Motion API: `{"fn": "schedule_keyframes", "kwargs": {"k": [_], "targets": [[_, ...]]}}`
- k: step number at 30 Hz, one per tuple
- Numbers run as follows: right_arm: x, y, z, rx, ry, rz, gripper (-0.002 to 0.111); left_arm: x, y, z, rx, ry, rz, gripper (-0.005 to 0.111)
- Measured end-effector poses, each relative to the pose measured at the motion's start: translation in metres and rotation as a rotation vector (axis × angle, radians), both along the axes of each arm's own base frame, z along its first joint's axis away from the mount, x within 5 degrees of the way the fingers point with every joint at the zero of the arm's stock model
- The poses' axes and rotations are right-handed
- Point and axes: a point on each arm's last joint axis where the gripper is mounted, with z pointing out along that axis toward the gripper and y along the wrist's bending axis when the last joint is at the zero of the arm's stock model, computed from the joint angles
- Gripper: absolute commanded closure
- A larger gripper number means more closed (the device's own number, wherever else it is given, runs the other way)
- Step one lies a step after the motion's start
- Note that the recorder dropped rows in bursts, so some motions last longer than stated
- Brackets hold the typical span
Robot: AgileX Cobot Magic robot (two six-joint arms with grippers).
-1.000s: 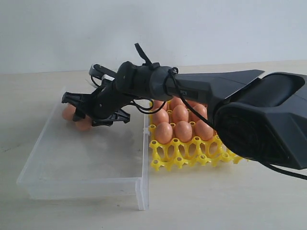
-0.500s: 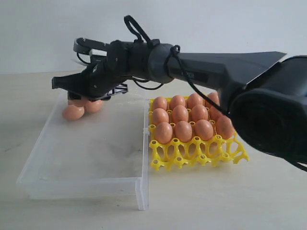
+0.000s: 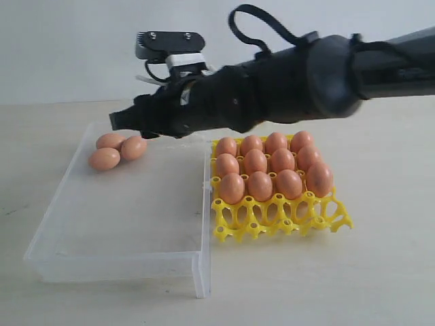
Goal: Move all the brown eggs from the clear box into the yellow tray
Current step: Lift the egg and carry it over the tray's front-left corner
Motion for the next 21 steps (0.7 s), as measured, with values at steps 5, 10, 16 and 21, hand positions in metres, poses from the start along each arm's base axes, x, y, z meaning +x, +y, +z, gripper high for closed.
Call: {"fn": "schedule_keyframes", "kwargs": {"k": [5, 10, 16, 21], "targets": [[-0.032, -0.066, -0.007, 0.003, -0.038, -0.073, 0.108, 0.000, 0.000, 0.000, 0.000, 0.000, 0.000, 0.107], [-0.052, -0.106, -0.019, -0.040, -0.019, -0.132, 0.108, 0.000, 0.000, 0.000, 0.000, 0.000, 0.000, 0.107], [-0.060, -0.113, -0.029, -0.088, 0.009, -0.126, 0.108, 0.000, 0.000, 0.000, 0.000, 0.000, 0.000, 0.107], [-0.062, -0.113, -0.032, -0.106, 0.038, -0.121, 0.108, 0.000, 0.000, 0.000, 0.000, 0.000, 0.000, 0.107]]}}
